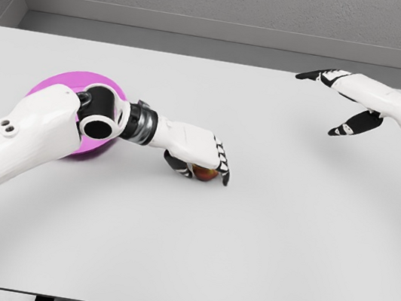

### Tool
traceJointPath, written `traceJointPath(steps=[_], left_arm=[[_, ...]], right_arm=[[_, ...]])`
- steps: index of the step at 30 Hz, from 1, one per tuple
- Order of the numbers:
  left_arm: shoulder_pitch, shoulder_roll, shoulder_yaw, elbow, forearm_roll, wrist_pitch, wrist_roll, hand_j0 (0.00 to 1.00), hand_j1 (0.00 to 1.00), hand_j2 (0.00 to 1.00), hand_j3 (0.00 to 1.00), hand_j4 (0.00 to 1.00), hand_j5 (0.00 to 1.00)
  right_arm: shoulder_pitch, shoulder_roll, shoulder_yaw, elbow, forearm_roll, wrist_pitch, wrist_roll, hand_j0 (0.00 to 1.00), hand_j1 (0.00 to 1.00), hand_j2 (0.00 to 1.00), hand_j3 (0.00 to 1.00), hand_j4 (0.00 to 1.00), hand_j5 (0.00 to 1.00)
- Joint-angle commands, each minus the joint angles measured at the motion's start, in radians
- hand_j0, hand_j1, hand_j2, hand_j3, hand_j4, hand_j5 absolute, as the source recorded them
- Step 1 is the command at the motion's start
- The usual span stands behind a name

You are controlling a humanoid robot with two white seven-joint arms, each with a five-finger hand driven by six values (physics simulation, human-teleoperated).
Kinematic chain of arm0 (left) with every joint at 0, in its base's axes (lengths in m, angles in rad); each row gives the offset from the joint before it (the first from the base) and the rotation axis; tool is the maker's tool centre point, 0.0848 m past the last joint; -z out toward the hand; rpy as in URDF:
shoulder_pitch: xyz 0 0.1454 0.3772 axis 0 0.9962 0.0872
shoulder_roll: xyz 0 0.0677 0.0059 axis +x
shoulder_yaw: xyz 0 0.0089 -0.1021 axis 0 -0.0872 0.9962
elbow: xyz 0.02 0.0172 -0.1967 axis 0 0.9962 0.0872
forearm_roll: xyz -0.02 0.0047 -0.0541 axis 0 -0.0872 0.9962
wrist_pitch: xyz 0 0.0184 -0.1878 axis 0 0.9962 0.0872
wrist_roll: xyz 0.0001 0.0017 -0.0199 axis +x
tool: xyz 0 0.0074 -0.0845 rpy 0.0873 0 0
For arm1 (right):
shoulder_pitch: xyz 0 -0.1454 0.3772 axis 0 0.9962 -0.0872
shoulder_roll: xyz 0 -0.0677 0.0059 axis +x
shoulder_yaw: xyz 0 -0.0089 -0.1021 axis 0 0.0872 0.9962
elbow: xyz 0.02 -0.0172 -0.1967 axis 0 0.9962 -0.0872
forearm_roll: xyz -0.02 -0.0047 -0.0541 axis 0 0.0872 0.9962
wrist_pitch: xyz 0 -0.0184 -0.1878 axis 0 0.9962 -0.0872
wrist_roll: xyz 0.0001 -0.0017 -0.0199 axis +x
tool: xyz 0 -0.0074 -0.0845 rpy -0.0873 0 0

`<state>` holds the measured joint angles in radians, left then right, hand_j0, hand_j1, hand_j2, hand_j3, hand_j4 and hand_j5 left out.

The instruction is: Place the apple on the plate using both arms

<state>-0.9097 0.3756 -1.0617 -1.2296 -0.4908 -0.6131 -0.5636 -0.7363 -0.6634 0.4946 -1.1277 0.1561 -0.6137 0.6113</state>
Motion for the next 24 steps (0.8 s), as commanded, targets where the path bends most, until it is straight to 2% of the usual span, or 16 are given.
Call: traceJointPath(steps=[1, 7, 11, 13, 16, 18, 19, 20, 21, 24], left_arm=[[0.0, 0.005, 0.0, 0.001, 0.006, 0.002, -0.004, 0.63, 0.63, 0.63, 0.63, 0.63, 0.63], [-0.002, 0.019, 0.002, 0.001, 0.009, 0.002, -0.005, 0.52, 0.52, 0.52, 0.52, 0.52, 0.52], [-0.006, 0.019, 0.002, -0.001, 0.014, 0.002, -0.004, 0.51, 0.51, 0.51, 0.51, 0.51, 0.51], [-0.017, 0.048, 0.003, -0.004, 0.04, 0.002, -0.004, 0.51, 0.51, 0.51, 0.51, 0.51, 0.51], [-0.055, 0.134, 0.006, -0.01, 0.12, 0.002, -0.004, 0.51, 0.51, 0.51, 0.51, 0.51, 0.51], [-0.087, 0.247, 0.011, -0.042, 0.189, 0.002, -0.002, 0.51, 0.51, 0.51, 0.51, 0.51, 0.51], [-0.094, 0.331, 0.012, -0.096, 0.215, 0.002, -0.002, 0.51, 0.51, 0.51, 0.51, 0.51, 0.51], [-0.092, 0.419, 0.016, -0.158, 0.225, 0.002, -0.001, 0.51, 0.51, 0.51, 0.51, 0.51, 0.51], [-0.094, 0.473, 0.022, -0.185, 0.227, 0.002, 0.004, 0.51, 0.51, 0.51, 0.51, 0.51, 0.51], [-0.089, 0.582, 0.042, -0.185, 0.227, 0.002, 0.004, 0.51, 0.51, 0.51, 0.51, 0.51, 0.51]], right_arm=[[0.0, -0.001, -0.001, -0.001, -0.007, 0.003, 0.0, 1.0, 1.0, 1.0, 1.0, 1.0, 1.0], [0.0, -0.001, 0.001, -0.001, -0.007, 0.003, 0.0, 1.0, 1.0, 1.0, 1.0, 1.0, 1.0], [0.0, -0.001, 0.002, -0.003, -0.007, 0.003, 0.0, 1.0, 1.0, 1.0, 1.0, 1.0, 1.0], [0.0, -0.001, 0.002, -0.003, -0.007, 0.003, 0.0, 1.0, 1.0, 1.0, 1.0, 1.0, 1.0], [0.002, -0.001, 0.002, -0.006, -0.007, 0.003, 0.0, 1.0, 1.0, 1.0, 1.0, 1.0, 1.0], [0.002, -0.004, 0.002, -0.006, -0.007, 0.003, 0.0, 1.0, 1.0, 1.0, 1.0, 1.0, 1.0], [0.0, -0.013, 0.002, -0.006, -0.007, 0.003, 0.0, 1.0, 1.0, 1.0, 1.0, 1.0, 1.0], [0.0, -0.015, 0.002, -0.012, -0.007, 0.003, 0.0, 1.0, 1.0, 1.0, 1.0, 1.0, 1.0], [0.0, -0.016, 0.002, -0.012, -0.007, 0.003, 0.0, 1.0, 1.0, 1.0, 1.0, 1.0, 1.0], [0.0, -0.018, 0.002, -0.012, -0.007, 0.003, 0.0, 1.0, 1.0, 1.0, 1.0, 1.0, 1.0]])
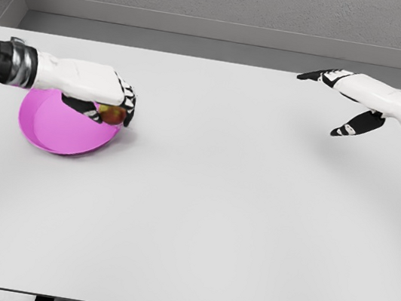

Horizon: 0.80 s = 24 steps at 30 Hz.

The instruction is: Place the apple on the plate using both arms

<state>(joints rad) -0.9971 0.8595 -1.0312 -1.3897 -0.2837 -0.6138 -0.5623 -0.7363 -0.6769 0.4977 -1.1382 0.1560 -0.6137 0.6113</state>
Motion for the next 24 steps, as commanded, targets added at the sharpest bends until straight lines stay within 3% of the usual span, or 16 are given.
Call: traceJointPath(steps=[1, 6, 10, 12, 15, 18, 20, 24], left_arm=[[0.0, 0.111, 0.011, -0.022, 0.02, 0.003, 0.002, 0.51, 0.51, 0.51, 0.51, 0.51, 0.51], [0.006, 0.096, 0.01, 0.018, 0.017, 0.003, -0.002, 0.56, 0.56, 0.56, 0.56, 0.56, 0.56], [0.006, 0.072, 0.01, 0.058, 0.018, 0.003, -0.002, 0.88, 0.88, 0.88, 0.88, 0.88, 0.88], [0.008, 0.059, 0.01, 0.09, 0.017, 0.003, -0.002, 0.94, 0.94, 0.94, 0.94, 0.94, 0.94], [0.008, 0.059, 0.01, 0.098, 0.017, 0.003, -0.002, 0.96, 0.96, 0.96, 0.96, 0.96, 0.96], [0.005, 0.058, 0.014, 0.182, 0.021, 0.003, 0.004, 1.0, 1.0, 1.0, 1.0, 1.0, 1.0], [0.003, 0.004, 0.033, 0.322, 0.054, 0.003, 0.005, 1.0, 1.0, 1.0, 1.0, 1.0, 1.0], [0.002, -0.011, 0.077, 0.486, 0.1, 0.003, 0.005, 1.0, 1.0, 1.0, 1.0, 1.0, 1.0]], right_arm=[[0.0, -0.006, -0.001, -0.002, -0.007, 0.003, 0.0, 1.0, 1.0, 1.0, 1.0, 1.0, 1.0], [0.002, -0.016, -0.002, -0.002, -0.007, 0.003, 0.0, 1.0, 1.0, 1.0, 1.0, 1.0, 1.0], [0.002, -0.018, -0.004, -0.002, -0.006, 0.003, 0.0, 1.0, 1.0, 1.0, 1.0, 1.0, 1.0], [0.002, -0.021, -0.004, -0.002, -0.006, 0.003, 0.0, 1.0, 1.0, 1.0, 1.0, 1.0, 1.0], [0.002, -0.019, -0.004, -0.002, -0.004, 0.003, 0.0, 1.0, 1.0, 1.0, 1.0, 1.0, 1.0], [0.002, -0.023, -0.005, -0.002, -0.004, 0.003, 0.0, 1.0, 1.0, 1.0, 1.0, 1.0, 1.0], [0.003, -0.023, -0.005, -0.002, -0.004, 0.003, 0.0, 1.0, 1.0, 1.0, 1.0, 1.0, 1.0], [0.003, -0.023, -0.005, -0.002, -0.004, 0.003, 0.0, 1.0, 1.0, 1.0, 1.0, 1.0, 1.0]])
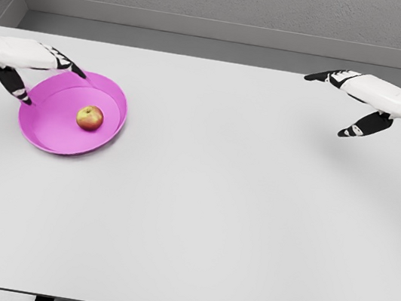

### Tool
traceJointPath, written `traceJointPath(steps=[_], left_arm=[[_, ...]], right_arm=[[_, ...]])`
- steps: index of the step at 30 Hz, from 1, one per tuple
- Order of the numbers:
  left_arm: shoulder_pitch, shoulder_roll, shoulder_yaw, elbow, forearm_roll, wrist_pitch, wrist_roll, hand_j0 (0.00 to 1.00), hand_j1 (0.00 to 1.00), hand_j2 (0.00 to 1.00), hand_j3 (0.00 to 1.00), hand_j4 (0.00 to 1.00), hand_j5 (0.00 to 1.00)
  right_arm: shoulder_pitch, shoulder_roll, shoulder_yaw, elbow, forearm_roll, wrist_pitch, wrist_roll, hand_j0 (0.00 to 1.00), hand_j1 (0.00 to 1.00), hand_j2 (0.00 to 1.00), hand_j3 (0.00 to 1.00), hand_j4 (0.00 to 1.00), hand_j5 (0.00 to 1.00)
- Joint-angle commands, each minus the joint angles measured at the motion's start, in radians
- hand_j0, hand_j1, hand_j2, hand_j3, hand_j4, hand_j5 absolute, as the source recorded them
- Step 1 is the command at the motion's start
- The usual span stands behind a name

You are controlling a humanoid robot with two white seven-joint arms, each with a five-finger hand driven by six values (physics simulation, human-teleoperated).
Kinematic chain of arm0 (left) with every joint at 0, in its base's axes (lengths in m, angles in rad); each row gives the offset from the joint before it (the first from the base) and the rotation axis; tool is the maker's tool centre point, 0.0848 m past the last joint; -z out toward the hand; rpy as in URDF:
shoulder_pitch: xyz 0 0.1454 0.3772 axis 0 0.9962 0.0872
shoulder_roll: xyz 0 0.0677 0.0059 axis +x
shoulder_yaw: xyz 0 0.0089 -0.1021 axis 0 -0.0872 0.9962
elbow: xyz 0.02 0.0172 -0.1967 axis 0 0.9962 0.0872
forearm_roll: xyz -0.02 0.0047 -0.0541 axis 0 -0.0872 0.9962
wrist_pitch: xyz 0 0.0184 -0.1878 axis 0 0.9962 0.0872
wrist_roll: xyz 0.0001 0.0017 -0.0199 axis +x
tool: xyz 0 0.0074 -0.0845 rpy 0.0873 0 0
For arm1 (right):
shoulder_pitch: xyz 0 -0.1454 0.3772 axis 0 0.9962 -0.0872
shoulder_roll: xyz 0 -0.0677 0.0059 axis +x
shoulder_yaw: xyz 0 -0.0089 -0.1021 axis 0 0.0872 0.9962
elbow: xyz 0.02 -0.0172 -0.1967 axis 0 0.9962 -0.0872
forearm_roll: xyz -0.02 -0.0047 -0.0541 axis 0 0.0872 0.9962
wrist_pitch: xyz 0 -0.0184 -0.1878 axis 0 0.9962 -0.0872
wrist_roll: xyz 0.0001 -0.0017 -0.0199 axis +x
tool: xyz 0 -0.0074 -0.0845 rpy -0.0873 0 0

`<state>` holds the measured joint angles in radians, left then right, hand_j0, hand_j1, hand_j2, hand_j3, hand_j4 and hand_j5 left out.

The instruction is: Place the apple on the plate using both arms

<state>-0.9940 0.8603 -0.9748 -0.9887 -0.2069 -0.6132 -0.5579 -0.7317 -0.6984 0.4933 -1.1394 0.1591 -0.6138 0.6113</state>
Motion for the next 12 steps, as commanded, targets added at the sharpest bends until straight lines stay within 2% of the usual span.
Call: traceJointPath(steps=[1, 5, 8, 12], left_arm=[[0.0, -0.017, 0.048, 0.117, 0.021, 0.002, 0.001, 1.0, 1.0, 1.0, 1.0, 1.0, 1.0], [0.0, -0.023, 0.051, 0.156, 0.021, 0.002, 0.001, 1.0, 1.0, 1.0, 1.0, 1.0, 1.0], [-0.002, -0.053, 0.051, 0.243, 0.021, 0.002, 0.001, 1.0, 1.0, 1.0, 1.0, 1.0, 1.0], [-0.002, -0.057, 0.056, 0.26, 0.021, 0.002, 0.001, 1.0, 1.0, 1.0, 1.0, 1.0, 1.0]], right_arm=[[0.0, -0.001, -0.001, 0.0, -0.007, 0.003, 0.0, 1.0, 1.0, 1.0, 1.0, 1.0, 1.0], [0.0, -0.003, -0.001, 0.0, -0.006, 0.003, 0.0, 1.0, 1.0, 1.0, 1.0, 1.0, 1.0], [0.008, -0.001, 0.001, 0.0, -0.004, 0.003, 0.0, 1.0, 1.0, 1.0, 1.0, 1.0, 1.0], [0.012, -0.001, 0.001, 0.0, -0.003, 0.003, 0.0, 1.0, 1.0, 1.0, 1.0, 1.0, 1.0]])
